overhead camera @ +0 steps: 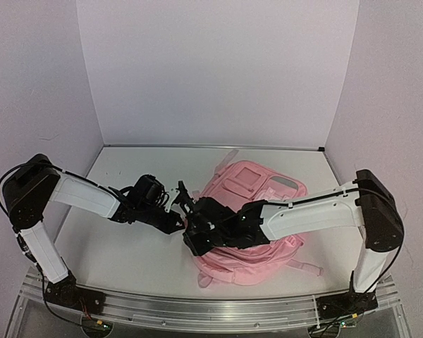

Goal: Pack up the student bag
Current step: Zip the student bag at the center of the board.

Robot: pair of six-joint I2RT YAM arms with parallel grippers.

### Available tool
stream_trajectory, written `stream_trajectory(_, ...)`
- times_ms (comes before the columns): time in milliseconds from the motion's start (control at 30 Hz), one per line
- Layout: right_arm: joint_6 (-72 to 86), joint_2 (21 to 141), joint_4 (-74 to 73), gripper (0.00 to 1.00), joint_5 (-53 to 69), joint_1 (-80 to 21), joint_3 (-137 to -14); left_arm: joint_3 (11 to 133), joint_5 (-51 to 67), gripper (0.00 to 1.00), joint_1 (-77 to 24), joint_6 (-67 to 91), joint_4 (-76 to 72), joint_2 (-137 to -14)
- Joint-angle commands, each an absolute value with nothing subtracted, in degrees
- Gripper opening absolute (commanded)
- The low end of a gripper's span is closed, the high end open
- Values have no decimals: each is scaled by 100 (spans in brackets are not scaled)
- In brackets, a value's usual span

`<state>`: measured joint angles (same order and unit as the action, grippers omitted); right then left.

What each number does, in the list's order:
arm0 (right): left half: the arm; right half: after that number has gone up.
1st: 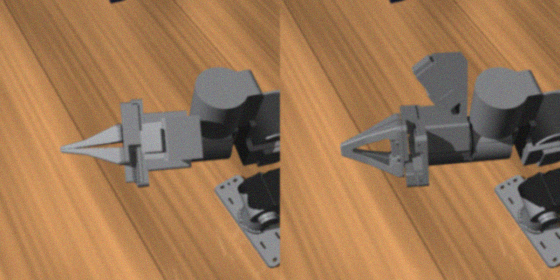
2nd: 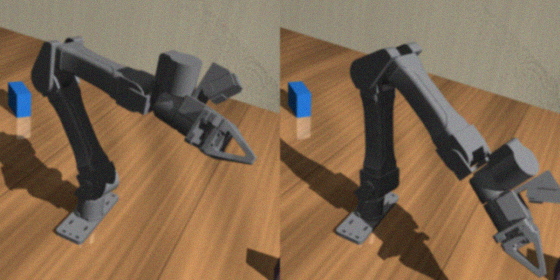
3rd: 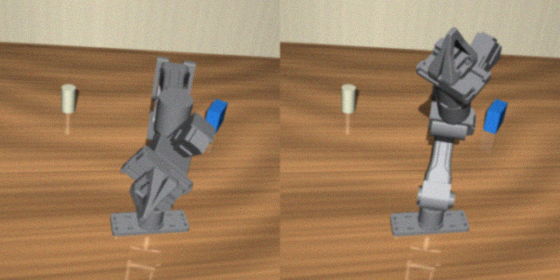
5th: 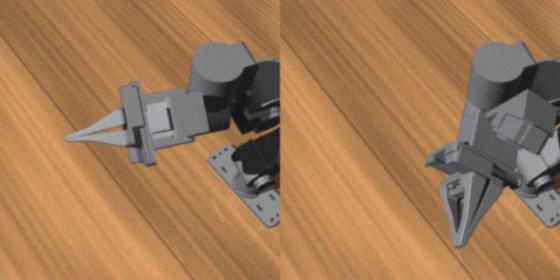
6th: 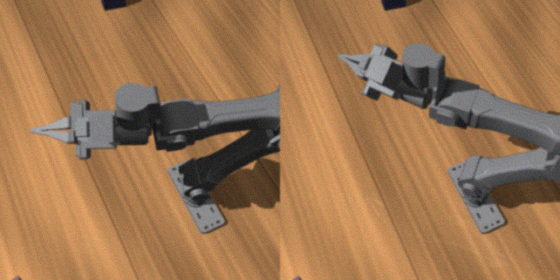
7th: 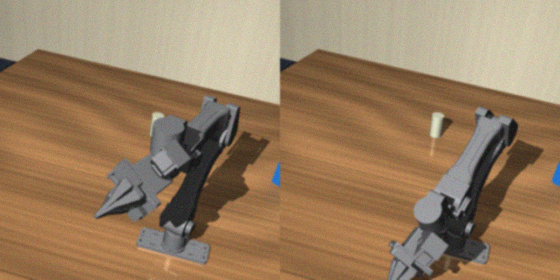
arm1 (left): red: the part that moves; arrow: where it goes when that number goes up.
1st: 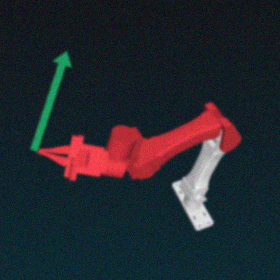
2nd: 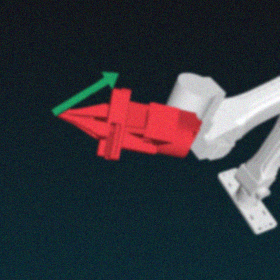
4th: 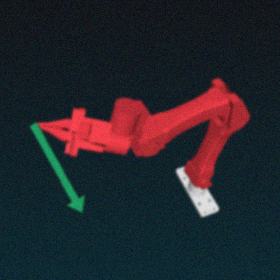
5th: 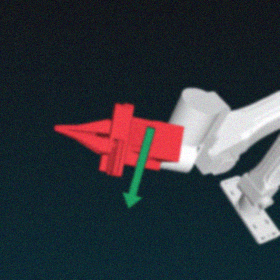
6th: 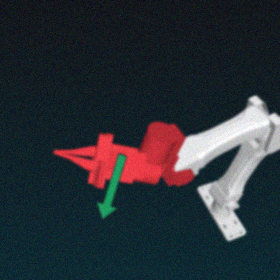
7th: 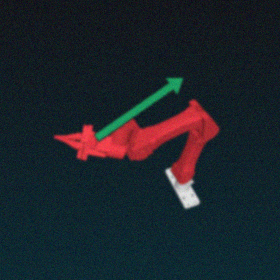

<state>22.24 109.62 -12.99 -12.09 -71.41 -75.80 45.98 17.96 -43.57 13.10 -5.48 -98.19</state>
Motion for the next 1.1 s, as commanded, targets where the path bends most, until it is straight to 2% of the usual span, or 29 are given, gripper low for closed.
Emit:
stream_trajectory(0, 2266, 11419, -1514, 53, -2059, -7231, -7981, 4591, 2004, 0, -4436, 1336, -1045, -9419)
stream_trajectory(167, 2562, 11818, -1910, 30, -3278, -7268, -8216, 4579, 1863, 0, -4430, 1358, -996, -9378)
stream_trajectory(267, 2694, 11795, -1929, 10, -3527, -7269, -8191, 4567, 1763, 0, -4428, 1467, -978, -9402)
stream_trajectory(333, 2713, 11638, -1868, 1, -3486, -7269, -8114, 4549, 1636, 0, -4430, 1538, -974, -9425)
stream_trajectory(533, 2354, 10678, -1119, 0, -2399, -7269, -7260, 4571, 1207, 0, -4421, 1696, -1141, -9436)
stream_trajectory(700, 2111, 9751, -771, 0, -842, -7269, -6501, 4834, 936, 0, -4314, 1669, -1084, -9514)
stream_trajectory(833, 2222, 9364, -768, 0, 324, -7269, -6210, 5062, 1100, 0, -4246, 1575, -1171, -9734)
stream_trajectory(1067, 2528, 8712, -782, 0, 1506, -7269, -5998, 5524, 1204, 0, -4187, 1514, -1140, -10145)
